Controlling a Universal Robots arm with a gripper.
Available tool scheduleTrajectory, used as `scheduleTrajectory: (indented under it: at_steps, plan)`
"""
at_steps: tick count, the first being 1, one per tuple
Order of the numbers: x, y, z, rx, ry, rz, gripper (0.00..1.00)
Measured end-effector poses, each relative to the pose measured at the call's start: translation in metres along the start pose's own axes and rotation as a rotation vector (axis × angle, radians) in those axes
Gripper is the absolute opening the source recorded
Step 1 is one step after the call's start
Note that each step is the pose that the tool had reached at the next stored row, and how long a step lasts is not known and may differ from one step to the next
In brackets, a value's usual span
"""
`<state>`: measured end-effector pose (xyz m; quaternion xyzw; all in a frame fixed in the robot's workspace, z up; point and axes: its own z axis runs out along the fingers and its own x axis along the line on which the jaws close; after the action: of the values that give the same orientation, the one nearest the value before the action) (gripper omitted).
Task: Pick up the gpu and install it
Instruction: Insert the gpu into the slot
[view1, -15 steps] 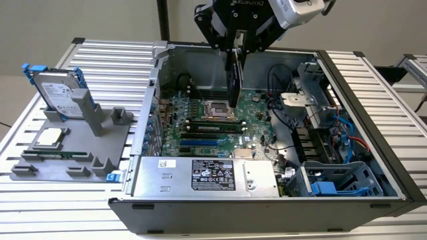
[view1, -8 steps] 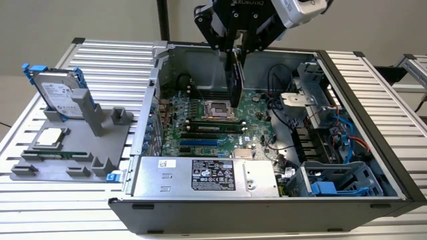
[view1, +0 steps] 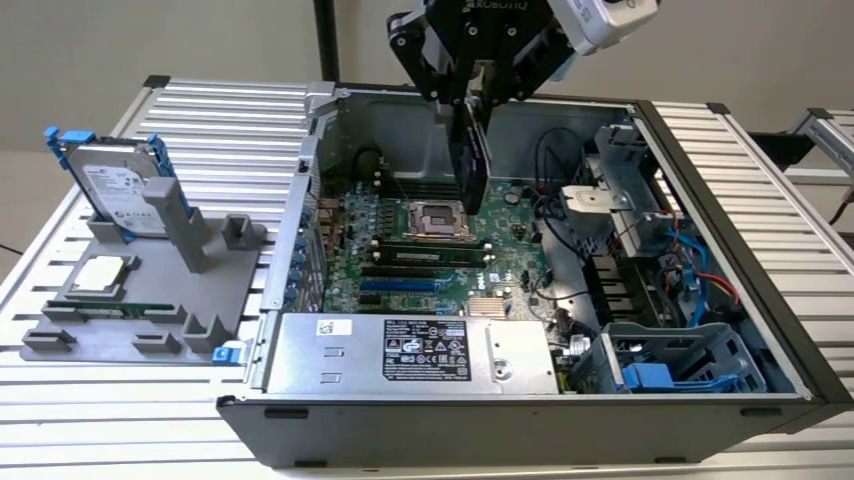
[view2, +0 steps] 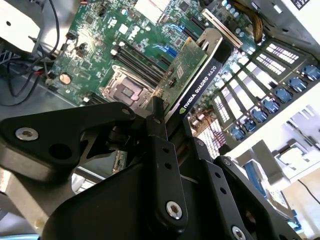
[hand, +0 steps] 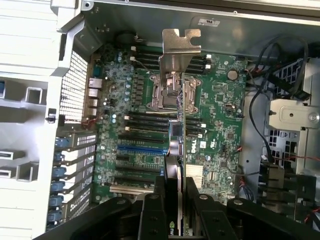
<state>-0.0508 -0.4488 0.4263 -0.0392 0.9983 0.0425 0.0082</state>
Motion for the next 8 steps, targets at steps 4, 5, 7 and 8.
scheduleTrajectory:
  at_steps: [4,5,7,8]
  plan:
    - [0.0,0.0001,-0.0001,-0.0002,0.0015,-0.017,0.0]
    - [0.0,0.0001,-0.0001,-0.0003,0.0019,-0.021,0.0]
    - [0.0,0.0001,0.0,-0.0005,0.0028,-0.033,0.0]
    - [0.0,0.0001,-0.0001,-0.0007,0.0035,-0.041,0.0]
